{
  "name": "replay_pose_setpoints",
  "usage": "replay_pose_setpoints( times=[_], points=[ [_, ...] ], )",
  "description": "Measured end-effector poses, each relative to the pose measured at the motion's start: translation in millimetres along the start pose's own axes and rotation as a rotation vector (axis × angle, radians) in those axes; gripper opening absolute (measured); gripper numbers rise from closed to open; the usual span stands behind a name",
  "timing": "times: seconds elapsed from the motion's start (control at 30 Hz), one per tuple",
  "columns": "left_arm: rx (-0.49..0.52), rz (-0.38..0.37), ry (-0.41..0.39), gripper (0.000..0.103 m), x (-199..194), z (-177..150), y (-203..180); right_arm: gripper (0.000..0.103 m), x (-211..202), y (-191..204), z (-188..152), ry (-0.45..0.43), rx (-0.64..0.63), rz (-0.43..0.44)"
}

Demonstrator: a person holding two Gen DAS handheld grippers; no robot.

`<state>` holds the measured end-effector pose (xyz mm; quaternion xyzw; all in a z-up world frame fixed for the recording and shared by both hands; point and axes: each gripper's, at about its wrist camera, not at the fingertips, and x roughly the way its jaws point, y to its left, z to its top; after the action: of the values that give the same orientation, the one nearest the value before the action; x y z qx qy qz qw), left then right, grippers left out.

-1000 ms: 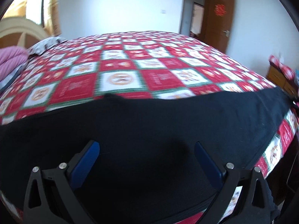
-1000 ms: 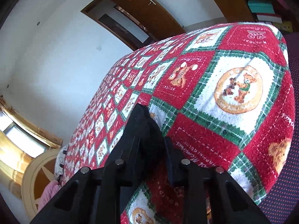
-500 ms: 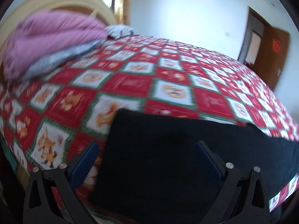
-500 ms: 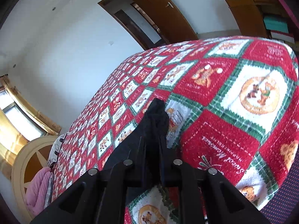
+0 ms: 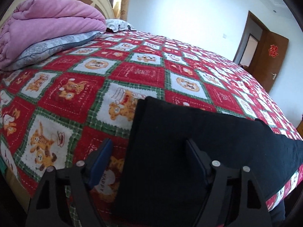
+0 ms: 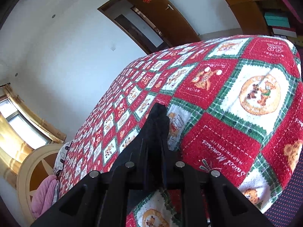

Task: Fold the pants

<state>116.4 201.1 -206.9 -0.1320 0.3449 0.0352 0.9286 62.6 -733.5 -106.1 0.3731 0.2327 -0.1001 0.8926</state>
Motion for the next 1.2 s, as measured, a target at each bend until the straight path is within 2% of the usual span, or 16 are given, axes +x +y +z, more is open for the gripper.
replay_pose_setpoints(
  times=[0.23, 0.53, 0.83, 1.2],
  points=[
    [-0.01, -0.002, -0.034, 0.08, -1, -4, 0, 0.011, -1, 14, -4, 0.009, -0.037, 0.046],
    [-0.012, -0.001, -0.058, 0.08, 0, -7, -1, 0.011, -6, 53, -16, 0.006, -0.154, 0.084],
    [-0.013, -0.001, -0.062, 0.08, 0, -7, -1, 0.011, -9, 112, -47, 0.028, -0.359, 0.18],
    [-0.014, 0.0, -0.067, 0.08, -1, -8, -1, 0.011, 3, 169, -91, 0.133, -0.437, 0.331]
  ],
)
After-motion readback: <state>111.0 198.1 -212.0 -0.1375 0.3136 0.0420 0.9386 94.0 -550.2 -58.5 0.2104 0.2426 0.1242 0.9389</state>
